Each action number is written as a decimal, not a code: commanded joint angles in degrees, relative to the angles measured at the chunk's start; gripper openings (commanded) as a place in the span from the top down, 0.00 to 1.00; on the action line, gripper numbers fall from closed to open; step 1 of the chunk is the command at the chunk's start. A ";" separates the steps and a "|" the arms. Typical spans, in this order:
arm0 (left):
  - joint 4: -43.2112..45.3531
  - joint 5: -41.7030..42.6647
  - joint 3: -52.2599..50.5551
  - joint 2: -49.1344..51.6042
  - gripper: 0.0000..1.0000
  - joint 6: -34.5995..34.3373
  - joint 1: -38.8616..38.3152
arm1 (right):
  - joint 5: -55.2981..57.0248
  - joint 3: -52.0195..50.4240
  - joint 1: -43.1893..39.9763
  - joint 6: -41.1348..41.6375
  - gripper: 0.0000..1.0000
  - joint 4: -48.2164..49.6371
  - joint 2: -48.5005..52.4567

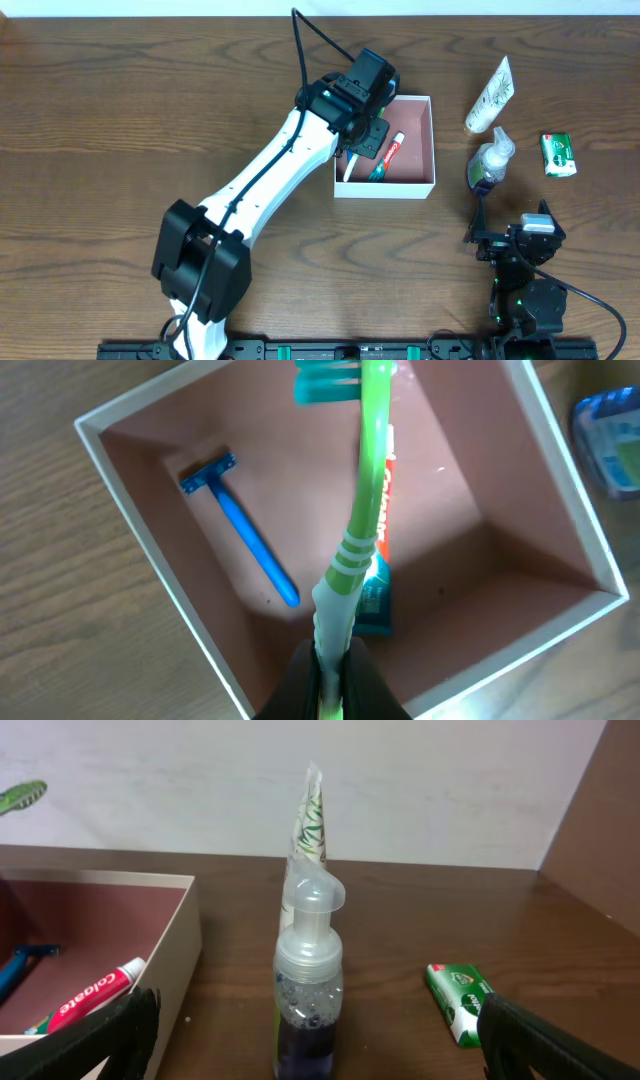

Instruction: Pack container

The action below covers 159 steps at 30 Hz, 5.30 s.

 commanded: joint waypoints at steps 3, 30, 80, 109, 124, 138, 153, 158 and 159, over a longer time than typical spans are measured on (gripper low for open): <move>0.59 -1.05 -0.15 -0.26 0.94 -2.49 0.20 | -0.07 -0.13 0.85 -0.63 0.01 -0.24 -0.37; 7.48 -1.07 -0.20 -0.17 0.89 -2.67 0.46 | -0.04 -0.13 0.85 -0.63 0.01 -0.24 -0.37; 1.22 -0.42 -2.78 3.56 0.73 -3.96 3.43 | -0.04 -0.13 0.85 -0.63 0.01 -0.24 -0.37; 18.51 -3.72 -2.80 11.06 0.53 2.99 3.87 | -0.04 -0.13 0.85 -0.63 0.01 -0.24 -0.37; 18.58 -3.65 -2.80 13.07 0.53 2.97 3.96 | -0.04 -0.13 0.85 -0.63 0.01 -0.24 -0.37; 18.58 -3.63 -2.80 13.22 0.53 2.97 3.96 | -0.04 -0.13 0.85 -0.63 0.01 -0.24 -0.37; 18.53 -3.63 -2.80 13.22 0.55 2.97 3.96 | -0.04 -0.13 0.85 -0.63 0.01 -0.24 -0.37; 18.53 -3.63 -2.80 13.22 0.61 2.97 3.96 | -0.04 -0.13 0.85 -0.63 0.01 -0.24 -0.37; 18.53 -3.63 -2.80 13.22 0.64 2.97 3.96 | -0.04 -0.13 0.85 -0.63 0.01 -0.24 -0.37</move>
